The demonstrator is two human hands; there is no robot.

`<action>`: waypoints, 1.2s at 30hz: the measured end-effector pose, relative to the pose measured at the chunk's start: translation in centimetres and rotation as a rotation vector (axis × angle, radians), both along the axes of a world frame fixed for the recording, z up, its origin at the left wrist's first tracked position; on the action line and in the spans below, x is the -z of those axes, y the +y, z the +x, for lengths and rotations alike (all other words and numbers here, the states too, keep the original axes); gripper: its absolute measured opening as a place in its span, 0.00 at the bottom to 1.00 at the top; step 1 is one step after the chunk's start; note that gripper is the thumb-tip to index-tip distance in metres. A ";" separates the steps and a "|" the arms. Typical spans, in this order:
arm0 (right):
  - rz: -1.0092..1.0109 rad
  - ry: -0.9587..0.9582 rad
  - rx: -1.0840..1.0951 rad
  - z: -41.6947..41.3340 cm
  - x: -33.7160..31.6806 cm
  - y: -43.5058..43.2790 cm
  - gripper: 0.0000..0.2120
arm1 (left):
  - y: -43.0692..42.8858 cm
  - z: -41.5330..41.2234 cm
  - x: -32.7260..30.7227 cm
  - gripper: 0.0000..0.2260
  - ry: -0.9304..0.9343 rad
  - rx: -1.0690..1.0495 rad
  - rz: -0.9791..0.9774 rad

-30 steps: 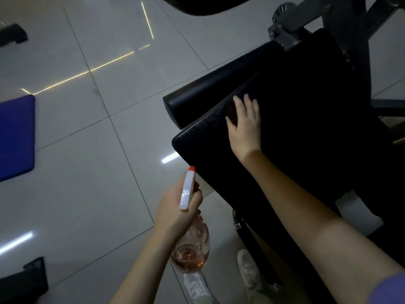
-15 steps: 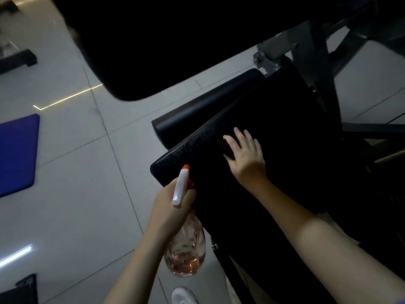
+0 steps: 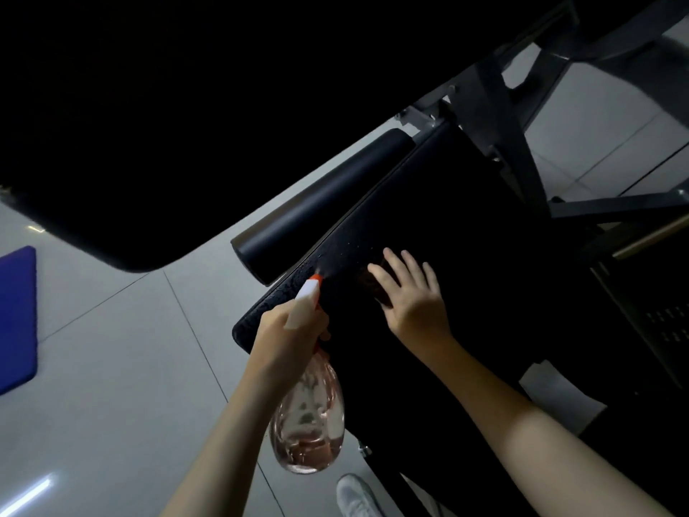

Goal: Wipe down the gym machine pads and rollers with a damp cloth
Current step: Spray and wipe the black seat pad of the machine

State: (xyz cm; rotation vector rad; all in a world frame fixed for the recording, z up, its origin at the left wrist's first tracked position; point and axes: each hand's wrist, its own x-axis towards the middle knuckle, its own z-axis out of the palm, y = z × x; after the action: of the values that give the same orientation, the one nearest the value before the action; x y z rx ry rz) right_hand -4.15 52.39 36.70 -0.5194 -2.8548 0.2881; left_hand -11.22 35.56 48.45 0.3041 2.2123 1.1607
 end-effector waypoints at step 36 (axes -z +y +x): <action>-0.282 0.228 0.138 -9.0 -1.8 1.4 0.23 | 1.5 -2.8 1.1 0.19 0.013 -0.109 0.168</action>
State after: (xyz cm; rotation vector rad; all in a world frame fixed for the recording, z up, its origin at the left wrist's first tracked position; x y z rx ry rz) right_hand -13.15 53.81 38.51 -0.6843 -2.5570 0.6842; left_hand -14.04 37.01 47.33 0.2631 2.1696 1.4116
